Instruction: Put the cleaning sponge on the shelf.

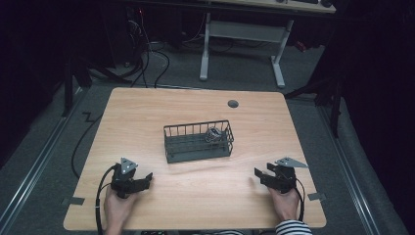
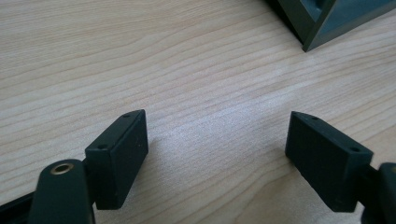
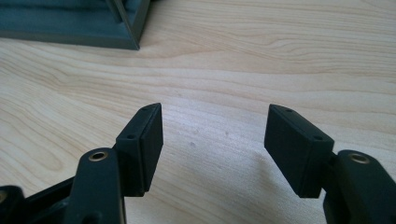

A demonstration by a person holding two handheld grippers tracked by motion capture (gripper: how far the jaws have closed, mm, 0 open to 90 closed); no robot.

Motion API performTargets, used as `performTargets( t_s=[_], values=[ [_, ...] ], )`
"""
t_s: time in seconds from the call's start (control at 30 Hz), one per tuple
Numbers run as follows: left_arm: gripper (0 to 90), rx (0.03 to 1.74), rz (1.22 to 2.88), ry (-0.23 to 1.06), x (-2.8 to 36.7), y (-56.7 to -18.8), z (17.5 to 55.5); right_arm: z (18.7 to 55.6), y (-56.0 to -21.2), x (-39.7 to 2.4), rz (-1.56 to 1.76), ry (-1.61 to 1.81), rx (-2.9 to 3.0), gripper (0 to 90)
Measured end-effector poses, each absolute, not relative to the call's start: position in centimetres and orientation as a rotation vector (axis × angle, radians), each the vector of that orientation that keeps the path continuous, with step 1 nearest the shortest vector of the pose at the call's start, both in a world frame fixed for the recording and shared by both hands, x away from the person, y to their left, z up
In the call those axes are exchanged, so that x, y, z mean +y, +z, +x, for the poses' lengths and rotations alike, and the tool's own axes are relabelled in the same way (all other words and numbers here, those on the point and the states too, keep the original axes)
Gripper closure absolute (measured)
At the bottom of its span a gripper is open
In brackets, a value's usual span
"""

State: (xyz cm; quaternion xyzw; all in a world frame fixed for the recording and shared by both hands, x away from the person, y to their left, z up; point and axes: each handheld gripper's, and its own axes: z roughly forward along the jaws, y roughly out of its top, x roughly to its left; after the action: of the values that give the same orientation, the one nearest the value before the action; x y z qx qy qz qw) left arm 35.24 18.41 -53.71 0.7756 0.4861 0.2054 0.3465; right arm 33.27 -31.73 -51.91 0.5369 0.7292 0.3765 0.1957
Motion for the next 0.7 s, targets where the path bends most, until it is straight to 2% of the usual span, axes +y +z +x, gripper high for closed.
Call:
performTargets(
  t_s=[0.7],
  values=[
    [21.7,1.261,2.013,0.533,18.4,-53.7,35.2,33.3,-53.0,-31.0,1.461,0.948,2.083,36.1]
  ],
)
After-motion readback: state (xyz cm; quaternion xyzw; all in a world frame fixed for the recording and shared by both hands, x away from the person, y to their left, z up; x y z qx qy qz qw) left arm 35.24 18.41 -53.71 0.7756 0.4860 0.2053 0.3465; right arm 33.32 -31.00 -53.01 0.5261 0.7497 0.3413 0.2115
